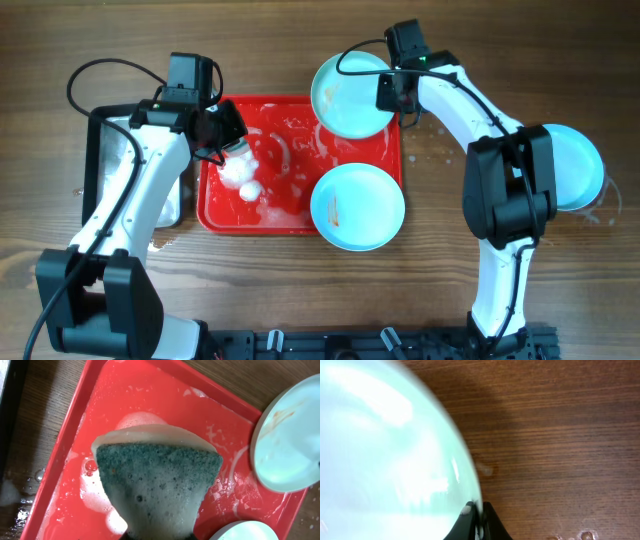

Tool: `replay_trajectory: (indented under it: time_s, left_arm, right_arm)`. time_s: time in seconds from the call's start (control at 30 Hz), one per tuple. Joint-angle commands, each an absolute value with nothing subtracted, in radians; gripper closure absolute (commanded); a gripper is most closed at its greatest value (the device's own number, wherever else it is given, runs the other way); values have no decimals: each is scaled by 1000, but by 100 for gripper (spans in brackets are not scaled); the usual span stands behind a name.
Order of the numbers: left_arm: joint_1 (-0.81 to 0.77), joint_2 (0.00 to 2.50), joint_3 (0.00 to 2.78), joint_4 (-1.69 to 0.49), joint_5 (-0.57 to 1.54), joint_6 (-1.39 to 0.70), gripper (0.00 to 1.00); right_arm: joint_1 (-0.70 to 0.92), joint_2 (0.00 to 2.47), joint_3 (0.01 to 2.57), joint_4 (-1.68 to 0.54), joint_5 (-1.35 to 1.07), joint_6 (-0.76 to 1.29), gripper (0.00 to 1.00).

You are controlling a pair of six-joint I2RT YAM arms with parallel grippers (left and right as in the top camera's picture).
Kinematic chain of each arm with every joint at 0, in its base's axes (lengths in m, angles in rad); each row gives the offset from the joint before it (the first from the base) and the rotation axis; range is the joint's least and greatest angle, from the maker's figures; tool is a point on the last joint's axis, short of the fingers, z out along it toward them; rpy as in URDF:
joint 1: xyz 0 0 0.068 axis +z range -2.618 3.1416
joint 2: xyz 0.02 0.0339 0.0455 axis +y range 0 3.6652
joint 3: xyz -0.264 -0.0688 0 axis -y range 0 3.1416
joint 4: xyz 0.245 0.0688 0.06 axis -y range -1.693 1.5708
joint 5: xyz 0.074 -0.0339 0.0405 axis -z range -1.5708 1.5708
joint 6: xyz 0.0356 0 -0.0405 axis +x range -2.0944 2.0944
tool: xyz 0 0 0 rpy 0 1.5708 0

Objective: Clean dirty plates on tray and stack at the side
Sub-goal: 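Grasp the upper-left light-blue plate rim with the right gripper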

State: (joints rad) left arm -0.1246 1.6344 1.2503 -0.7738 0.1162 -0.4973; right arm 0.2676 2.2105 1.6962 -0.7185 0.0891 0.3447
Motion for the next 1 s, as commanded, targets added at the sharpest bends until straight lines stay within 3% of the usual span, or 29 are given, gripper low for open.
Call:
replay_trajectory:
  time_s: [0.0,0.27,0.53,0.8,0.83,0.87,0.9,0.97]
  left_arm:
    - [-127,1633,1257,-774,102,-474,96]
    - [-127,1633,1257,-775,101,-474,96]
    - [-126,1633,1257,-775,61,-474,96]
    - [-127,1636,1257,-774,62,-474,96]
    - [-127,1639,1257,-775,62,-474,96]
    - [-127,1643,1257,-775,62,-474,96]
    - [-127,1645,1257,-775,62,-474,96]
    - [-127,1650,1257,-775,62,-474,96]
  right_arm:
    - [268,2220,1714,-750,82,341,96]
    - [323,2128,1735,-809,-34,316,96]
    - [552,2164,1726,-808,-24,307,96]
    - [591,2194,1726,-793,-65,307,96]
    - [591,2194,1726,-793,-72,306,85]
    - [591,2194,1726,-795,-85,302,48]
    - [591,2193,1732,-809,-100,299,34]
    - [581,2183,1762,-867,-113,326,33]
